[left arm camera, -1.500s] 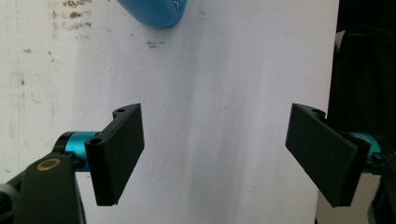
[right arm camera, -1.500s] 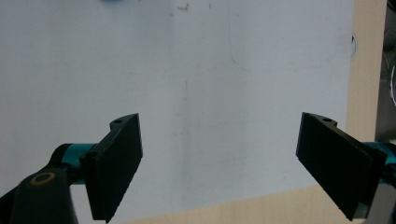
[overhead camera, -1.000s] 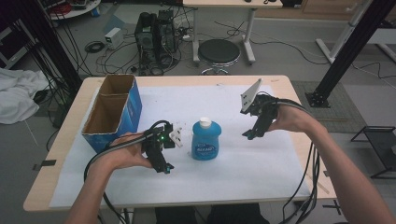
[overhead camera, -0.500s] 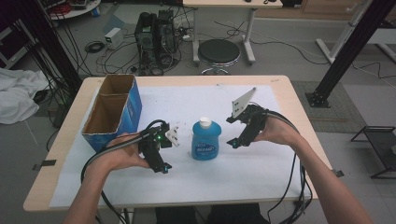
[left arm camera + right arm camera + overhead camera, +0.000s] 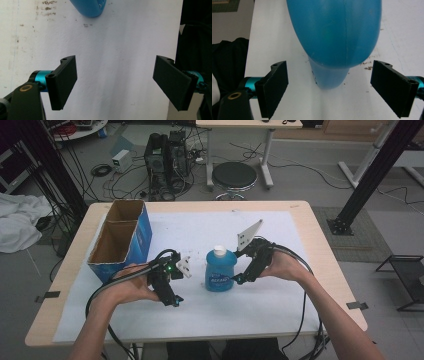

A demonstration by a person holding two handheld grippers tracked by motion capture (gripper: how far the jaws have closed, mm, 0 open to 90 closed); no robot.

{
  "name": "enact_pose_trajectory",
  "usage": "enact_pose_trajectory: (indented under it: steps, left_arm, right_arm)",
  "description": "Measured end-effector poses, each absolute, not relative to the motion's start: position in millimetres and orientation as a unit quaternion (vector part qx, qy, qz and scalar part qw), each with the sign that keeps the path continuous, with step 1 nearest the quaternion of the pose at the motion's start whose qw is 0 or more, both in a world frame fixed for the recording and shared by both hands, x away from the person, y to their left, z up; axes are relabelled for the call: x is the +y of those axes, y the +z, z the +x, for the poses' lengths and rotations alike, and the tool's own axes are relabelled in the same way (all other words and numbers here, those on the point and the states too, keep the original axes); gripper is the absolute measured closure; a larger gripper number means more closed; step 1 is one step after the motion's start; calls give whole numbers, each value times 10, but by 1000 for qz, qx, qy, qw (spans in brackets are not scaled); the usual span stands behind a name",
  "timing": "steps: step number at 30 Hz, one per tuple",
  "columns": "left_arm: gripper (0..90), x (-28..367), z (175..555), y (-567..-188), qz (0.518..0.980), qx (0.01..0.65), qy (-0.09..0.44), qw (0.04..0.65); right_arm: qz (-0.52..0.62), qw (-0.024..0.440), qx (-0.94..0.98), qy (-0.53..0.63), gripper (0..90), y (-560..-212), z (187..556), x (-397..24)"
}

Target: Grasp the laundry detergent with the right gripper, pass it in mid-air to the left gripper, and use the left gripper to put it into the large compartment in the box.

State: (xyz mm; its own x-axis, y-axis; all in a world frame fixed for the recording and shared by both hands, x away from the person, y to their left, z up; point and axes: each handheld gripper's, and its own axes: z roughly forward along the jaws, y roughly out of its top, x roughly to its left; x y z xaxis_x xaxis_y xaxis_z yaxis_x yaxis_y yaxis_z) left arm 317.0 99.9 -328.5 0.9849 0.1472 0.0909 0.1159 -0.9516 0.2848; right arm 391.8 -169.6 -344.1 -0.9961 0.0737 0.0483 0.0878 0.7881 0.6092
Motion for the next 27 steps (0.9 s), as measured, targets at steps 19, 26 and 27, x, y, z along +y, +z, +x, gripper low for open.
enact_pose_trajectory:
  steps: [19, 26, 27]
  left_arm:
    - [196, 1039, 3164, -3338, 988, 67, 45, 134]
    - [197, 1049, 3172, -3355, 988, 68, 41, 132]
    - [196, 1049, 3173, -3357, 988, 69, 41, 132]
  right_arm:
    - [-45, 28, -935, -351, 137, -3574, 3930, -1531]
    - [-45, 23, -935, -350, 138, -3604, 3936, -1502]
    - [-40, 21, -935, -351, 139, -3612, 3944, -1497]
